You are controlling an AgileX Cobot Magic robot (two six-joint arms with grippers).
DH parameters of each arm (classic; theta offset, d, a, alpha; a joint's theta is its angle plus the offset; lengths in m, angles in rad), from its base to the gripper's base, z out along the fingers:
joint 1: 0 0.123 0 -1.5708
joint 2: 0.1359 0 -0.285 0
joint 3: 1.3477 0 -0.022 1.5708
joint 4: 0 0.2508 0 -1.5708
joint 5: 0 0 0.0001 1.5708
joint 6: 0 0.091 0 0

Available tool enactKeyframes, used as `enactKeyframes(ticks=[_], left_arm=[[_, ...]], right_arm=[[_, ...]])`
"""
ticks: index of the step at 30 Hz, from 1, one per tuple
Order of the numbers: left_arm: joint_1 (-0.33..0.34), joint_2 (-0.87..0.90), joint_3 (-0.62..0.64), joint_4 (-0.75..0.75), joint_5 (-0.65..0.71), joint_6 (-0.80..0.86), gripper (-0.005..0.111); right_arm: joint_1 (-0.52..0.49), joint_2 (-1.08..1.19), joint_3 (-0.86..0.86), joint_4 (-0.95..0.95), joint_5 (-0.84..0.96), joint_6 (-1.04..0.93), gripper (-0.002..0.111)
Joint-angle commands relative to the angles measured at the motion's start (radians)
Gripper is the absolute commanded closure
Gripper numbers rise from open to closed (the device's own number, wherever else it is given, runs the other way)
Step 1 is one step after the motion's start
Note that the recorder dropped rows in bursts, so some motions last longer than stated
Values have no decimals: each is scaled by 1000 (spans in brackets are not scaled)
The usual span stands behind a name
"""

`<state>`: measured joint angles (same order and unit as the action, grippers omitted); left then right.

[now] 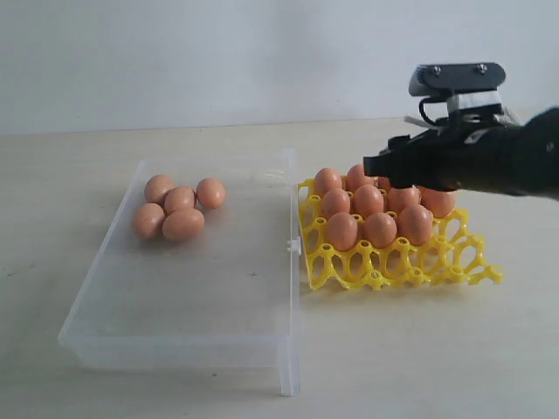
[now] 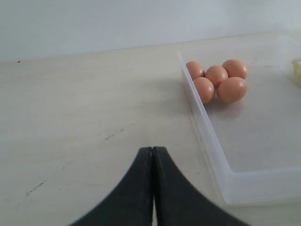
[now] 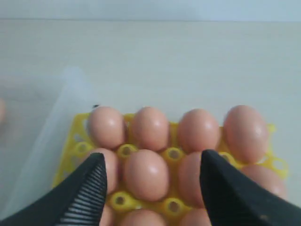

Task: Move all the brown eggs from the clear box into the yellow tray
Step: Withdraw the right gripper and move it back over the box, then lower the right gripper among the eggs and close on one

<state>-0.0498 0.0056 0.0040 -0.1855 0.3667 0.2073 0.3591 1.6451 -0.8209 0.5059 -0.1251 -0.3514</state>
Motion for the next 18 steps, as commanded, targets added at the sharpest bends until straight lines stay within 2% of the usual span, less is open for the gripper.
enactKeyframes(ticks=[1, 5, 10, 12, 18], left_arm=[[1, -6, -4, -1, -10, -2, 107], [1, -6, -4, -1, -10, -2, 107], [1, -6, -4, -1, -10, -2, 107], [1, -6, -4, -1, -10, -2, 107], [1, -6, -4, -1, -10, -2, 107]], right_arm=[[48, -1, -205, -20, 438, 4, 64], [122, 69, -392, -20, 660, -11, 77], [222, 233, -601, -36, 715, -13, 78], [257, 323, -700, -37, 743, 26, 75], [298, 620, -1025, -37, 896, 167, 52]])
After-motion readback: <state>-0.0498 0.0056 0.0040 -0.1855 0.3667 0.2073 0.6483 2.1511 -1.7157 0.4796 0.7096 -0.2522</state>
